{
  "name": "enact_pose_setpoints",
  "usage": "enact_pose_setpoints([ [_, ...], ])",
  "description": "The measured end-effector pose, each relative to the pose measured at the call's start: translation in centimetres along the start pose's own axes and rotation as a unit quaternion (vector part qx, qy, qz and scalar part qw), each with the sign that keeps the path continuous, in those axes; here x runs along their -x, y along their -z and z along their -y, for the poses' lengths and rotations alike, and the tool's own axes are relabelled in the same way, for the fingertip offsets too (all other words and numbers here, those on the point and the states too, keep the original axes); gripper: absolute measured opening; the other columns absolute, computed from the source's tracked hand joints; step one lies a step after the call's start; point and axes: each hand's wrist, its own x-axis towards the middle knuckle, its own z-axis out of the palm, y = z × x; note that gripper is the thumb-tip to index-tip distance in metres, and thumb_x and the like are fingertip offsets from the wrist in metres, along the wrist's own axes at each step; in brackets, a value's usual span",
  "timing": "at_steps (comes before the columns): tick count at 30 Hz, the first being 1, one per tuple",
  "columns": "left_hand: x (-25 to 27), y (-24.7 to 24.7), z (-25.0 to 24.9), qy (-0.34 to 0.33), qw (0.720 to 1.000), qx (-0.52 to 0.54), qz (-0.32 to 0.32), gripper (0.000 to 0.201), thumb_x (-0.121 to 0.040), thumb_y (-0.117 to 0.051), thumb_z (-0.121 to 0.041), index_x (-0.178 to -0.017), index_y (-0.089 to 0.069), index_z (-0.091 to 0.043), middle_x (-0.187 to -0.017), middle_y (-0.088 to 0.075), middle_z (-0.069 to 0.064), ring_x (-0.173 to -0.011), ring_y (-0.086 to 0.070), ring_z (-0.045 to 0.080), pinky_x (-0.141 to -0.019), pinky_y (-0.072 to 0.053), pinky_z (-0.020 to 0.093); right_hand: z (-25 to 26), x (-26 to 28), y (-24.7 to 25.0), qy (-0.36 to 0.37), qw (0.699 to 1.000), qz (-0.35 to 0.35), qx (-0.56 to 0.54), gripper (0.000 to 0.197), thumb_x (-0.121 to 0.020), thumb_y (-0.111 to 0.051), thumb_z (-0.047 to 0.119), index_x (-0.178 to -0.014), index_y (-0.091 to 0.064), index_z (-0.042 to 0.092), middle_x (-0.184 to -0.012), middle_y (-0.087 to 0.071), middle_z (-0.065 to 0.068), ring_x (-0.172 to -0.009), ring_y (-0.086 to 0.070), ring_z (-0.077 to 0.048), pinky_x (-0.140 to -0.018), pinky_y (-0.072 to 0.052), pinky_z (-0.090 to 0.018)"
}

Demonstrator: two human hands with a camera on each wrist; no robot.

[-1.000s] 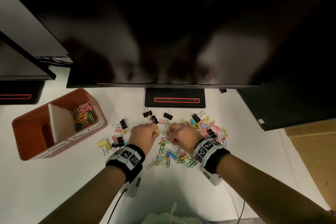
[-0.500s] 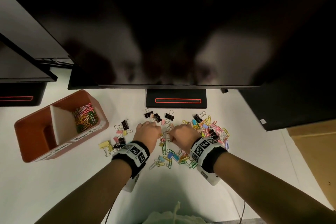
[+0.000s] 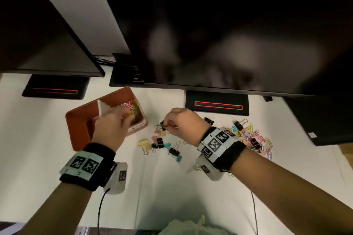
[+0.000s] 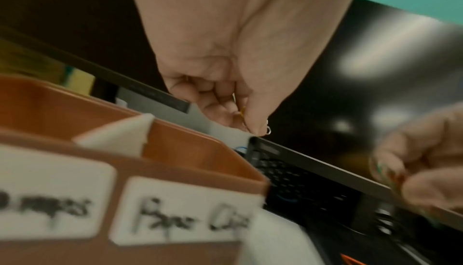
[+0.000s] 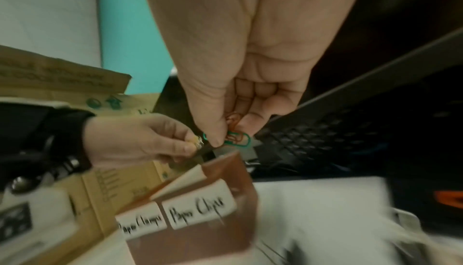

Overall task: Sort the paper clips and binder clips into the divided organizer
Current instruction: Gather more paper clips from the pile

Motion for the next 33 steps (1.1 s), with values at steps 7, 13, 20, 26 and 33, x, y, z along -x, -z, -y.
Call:
enact_pose_setpoints([
  [7,-2.3,1.2,4.0,0.090,0.990,-0.078,0.080,0.019,-0.086,-0.060,-0.029,-0.104,-0.062,-0.023,-0.109,-0.067,0.003,-0.098,-0.061,0.024,-0.089,-0.049,0.043,7.3,-10.7,-2.8,-0.043,0.999,0.003,0.002,0.024,-0.087,-0.058,0.017,-0.111,-0.060,0.010,-0.118,-0.057,-0.013,-0.106,-0.056,-0.028,-0.092,-0.046,-0.036],
  [13,-0.4,0.7,1.8,-0.072,0.996,0.029,0.033,0.029,-0.083,-0.062,-0.019,-0.112,-0.059,-0.022,-0.112,-0.057,-0.003,-0.098,-0.055,0.018,-0.088,-0.048,0.037,2.5,-5.8,-2.4,-0.031,0.995,-0.094,-0.016,0.022,-0.089,-0.057,0.025,-0.110,-0.060,0.021,-0.106,-0.062,-0.001,-0.088,-0.057,-0.016,-0.084,-0.049,-0.033],
  [20,2.4,-7.9,-7.1,-0.138,0.954,0.086,0.253,0.028,-0.086,-0.059,-0.029,-0.113,-0.055,-0.022,-0.106,-0.058,-0.001,-0.078,-0.058,0.012,-0.074,-0.046,0.023,-8.9,6.8,-2.6,-0.237,0.971,-0.006,0.021,0.025,-0.090,-0.054,0.015,-0.114,-0.060,0.019,-0.114,-0.061,-0.004,-0.087,-0.055,-0.013,-0.079,-0.041,-0.021],
  [26,3.6,-14.6,-11.4,-0.078,0.941,0.019,0.328,0.042,-0.082,-0.064,-0.035,-0.118,-0.048,-0.020,-0.107,-0.053,0.002,-0.095,-0.058,0.020,-0.083,-0.048,0.032,-10.4,8.4,-4.1,-0.229,0.973,0.033,0.013,0.029,-0.085,-0.061,0.025,-0.114,-0.059,0.023,-0.118,-0.059,0.001,-0.106,-0.057,-0.019,-0.093,-0.048,-0.035],
  [33,2.5,-15.0,-11.3,-0.030,0.960,0.088,0.265,0.028,-0.083,-0.062,-0.010,-0.111,-0.058,-0.014,-0.093,-0.069,0.007,-0.082,-0.064,0.017,-0.081,-0.052,0.029,-11.0,7.4,-4.2,-0.202,0.978,0.058,0.013,0.019,-0.091,-0.048,0.017,-0.104,-0.060,0.019,-0.106,-0.067,-0.005,-0.098,-0.061,-0.024,-0.092,-0.047,-0.035],
])
